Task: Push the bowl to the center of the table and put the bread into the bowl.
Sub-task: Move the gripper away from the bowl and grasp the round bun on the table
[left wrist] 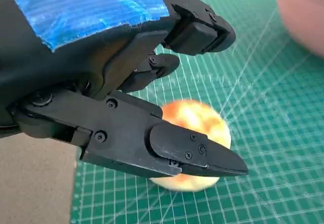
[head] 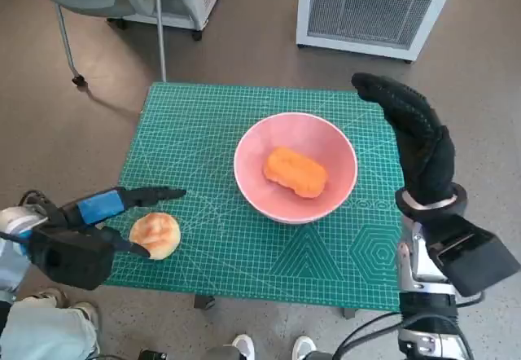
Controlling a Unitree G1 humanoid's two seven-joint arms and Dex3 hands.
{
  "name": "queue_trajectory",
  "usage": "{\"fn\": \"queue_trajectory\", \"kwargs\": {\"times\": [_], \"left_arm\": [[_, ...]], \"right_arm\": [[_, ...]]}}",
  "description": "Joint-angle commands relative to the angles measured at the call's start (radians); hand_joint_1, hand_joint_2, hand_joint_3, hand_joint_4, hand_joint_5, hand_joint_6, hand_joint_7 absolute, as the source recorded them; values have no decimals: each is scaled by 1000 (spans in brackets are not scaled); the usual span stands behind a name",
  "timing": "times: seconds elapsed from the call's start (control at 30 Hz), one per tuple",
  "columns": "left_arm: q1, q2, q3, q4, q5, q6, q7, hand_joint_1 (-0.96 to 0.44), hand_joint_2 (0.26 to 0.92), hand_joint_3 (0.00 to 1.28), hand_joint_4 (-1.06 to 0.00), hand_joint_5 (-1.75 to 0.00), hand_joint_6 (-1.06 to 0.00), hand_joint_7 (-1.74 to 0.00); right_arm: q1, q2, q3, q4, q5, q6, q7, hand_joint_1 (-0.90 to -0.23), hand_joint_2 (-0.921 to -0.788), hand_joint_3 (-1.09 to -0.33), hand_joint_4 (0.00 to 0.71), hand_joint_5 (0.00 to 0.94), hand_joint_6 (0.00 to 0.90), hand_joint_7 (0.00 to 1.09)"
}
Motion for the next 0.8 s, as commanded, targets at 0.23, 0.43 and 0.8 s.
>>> {"fn": "queue_trajectory", "kwargs": {"times": [0.23,0.43,0.8], "left_arm": [[-43,-53,-114,151,101,-22,25,-179,766,9,-214,-13,-363,-12],[-55,-53,-158,150,147,26,14,-83,819,23,-359,-50,-445,-53],[-25,6,-142,57,170,22,85,-2,890,95,-724,-1122,-636,-1092]], "right_arm": [[26,-11,-4,-11,8,19,3,-700,-921,-820,199,5,-1,617],[25,-9,-5,-9,4,19,-3,-700,-921,-820,199,5,-1,617],[25,-5,-4,-7,0,18,-7,-700,-921,-818,201,6,-1,618]]}}
